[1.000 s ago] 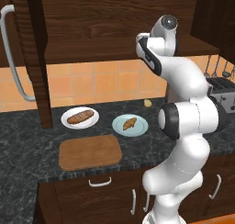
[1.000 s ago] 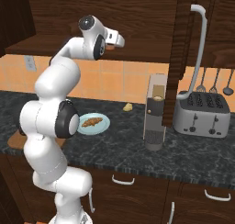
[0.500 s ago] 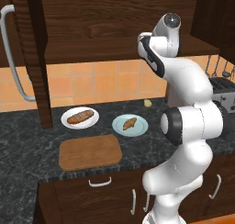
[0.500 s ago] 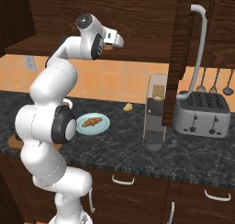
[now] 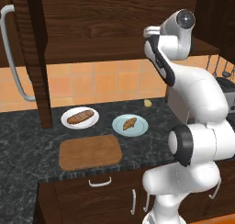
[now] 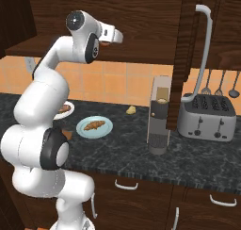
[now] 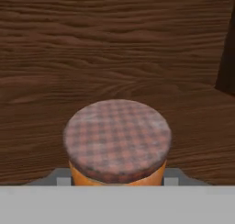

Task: From the different types of pastries on the counter, select a croissant and place it on the cutting board. Then retrieve a jar of jam from the cabinet and place it alongside the croissant on the cutting board.

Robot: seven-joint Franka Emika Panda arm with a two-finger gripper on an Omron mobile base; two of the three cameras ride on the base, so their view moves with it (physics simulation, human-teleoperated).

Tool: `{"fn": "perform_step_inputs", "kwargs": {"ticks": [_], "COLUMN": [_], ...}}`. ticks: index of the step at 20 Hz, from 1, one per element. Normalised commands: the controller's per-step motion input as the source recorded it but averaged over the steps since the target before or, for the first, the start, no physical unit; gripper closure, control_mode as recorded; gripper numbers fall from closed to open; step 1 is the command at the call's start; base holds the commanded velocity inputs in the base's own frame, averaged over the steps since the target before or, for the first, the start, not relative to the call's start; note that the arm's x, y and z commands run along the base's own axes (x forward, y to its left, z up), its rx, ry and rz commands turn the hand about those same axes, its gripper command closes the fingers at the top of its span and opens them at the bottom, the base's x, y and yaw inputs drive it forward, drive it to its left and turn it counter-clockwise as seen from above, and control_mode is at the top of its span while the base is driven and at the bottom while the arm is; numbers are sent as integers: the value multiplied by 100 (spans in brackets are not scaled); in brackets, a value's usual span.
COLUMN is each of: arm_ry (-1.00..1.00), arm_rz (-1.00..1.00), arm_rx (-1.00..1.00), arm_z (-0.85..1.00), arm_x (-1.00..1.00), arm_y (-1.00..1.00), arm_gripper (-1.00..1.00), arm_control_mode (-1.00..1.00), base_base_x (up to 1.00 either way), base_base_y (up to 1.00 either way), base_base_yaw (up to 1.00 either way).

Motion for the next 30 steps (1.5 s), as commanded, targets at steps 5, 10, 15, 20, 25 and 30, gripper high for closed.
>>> {"fn": "perform_step_inputs", "kwargs": {"ticks": [5, 10, 15, 20, 25, 30], "arm_ry": [-12, 2, 16, 1, -22, -19], "arm_rz": [0, 0, 0, 0, 0, 0], "arm_rx": [0, 0, -4, -3, 0, 0], "arm_z": [8, 55, 1, -90, -92, -89], "arm_x": [-99, -100, -100, -100, -100, -100], "arm_y": [-1, -2, -2, 29, 42, 43], "arm_gripper": [100, 100, 100, 100, 100, 100], "arm_control_mode": [-100, -100, -100, -100, -100, -100], "base_base_x": [0, 0, 0, 0, 0, 0], "base_base_y": [0, 0, 0, 0, 0, 0], "base_base_yaw": [0, 0, 0, 0, 0, 0]}}
